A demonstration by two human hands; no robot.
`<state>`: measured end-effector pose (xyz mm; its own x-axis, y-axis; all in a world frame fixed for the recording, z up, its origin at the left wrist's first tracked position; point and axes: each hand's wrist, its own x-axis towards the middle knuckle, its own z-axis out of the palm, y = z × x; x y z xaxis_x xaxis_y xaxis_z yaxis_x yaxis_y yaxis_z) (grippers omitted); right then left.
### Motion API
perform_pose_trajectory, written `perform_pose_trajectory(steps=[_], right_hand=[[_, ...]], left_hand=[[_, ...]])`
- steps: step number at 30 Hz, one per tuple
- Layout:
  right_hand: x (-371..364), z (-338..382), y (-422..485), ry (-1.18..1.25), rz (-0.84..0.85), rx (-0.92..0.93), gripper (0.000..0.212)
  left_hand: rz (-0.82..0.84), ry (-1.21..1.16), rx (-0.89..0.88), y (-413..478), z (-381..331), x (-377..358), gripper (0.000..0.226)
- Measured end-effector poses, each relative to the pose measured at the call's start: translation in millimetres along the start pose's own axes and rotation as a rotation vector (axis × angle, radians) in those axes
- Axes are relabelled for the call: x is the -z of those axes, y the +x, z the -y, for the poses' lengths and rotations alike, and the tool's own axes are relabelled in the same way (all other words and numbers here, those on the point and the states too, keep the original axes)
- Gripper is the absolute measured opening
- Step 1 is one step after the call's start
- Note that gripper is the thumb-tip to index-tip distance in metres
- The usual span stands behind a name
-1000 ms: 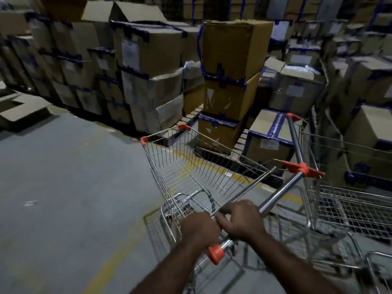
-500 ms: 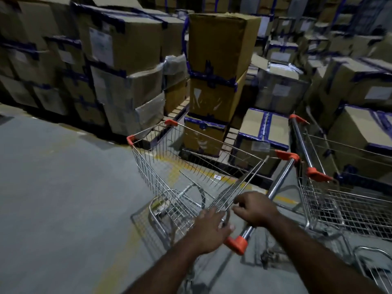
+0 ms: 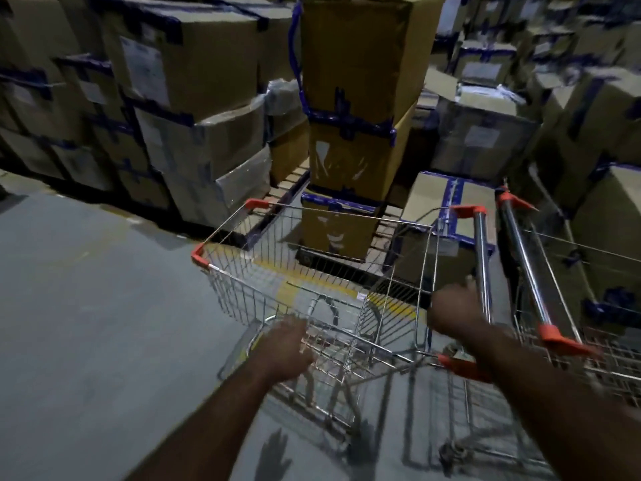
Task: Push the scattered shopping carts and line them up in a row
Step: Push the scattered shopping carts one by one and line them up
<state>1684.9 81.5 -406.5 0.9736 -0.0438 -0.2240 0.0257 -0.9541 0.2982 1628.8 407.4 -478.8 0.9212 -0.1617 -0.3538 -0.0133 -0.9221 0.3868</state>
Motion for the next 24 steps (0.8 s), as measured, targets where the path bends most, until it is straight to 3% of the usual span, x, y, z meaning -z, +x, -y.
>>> perform_pose_trajectory(steps=[3, 5, 7, 10, 12, 15, 20, 24], right_hand=[[-9, 30, 8, 0.225, 0.037, -0.005, 0.074], [-22, 45, 10, 0.239, 0.070, 0.085, 0.084], [-36, 46, 15, 0.106, 0.064, 0.200, 0.079], [-51, 28, 29, -0.056, 0.022, 0.283, 0.051], [-57, 11, 48, -0.103, -0.004, 0.269, 0.039], [-59, -11, 74, -0.099, -0.008, 0.209, 0.038], [-42, -9, 100, -0.129, 0.115, 0.062, 0.031], [-43, 8, 105, -0.162, 0.151, -0.093, 0.048]], left_hand=[[0.017, 0.068, 0.049, 48, -11, 13, 0.083], [0.046, 0.108, 0.085, 71, -20, 17, 0.086], [0.071, 0.174, 0.104, 90, -28, 19, 0.087], [0.064, 0.341, 0.112, 108, -35, 22, 0.076], [0.025, 0.488, 0.146, 120, -32, 31, 0.064], [0.026, 0.644, 0.186, 136, -15, 52, 0.050], [0.144, 0.532, 0.133, 155, 9, 73, 0.053], [0.185, 0.364, 0.063, 167, 16, 80, 0.047]])
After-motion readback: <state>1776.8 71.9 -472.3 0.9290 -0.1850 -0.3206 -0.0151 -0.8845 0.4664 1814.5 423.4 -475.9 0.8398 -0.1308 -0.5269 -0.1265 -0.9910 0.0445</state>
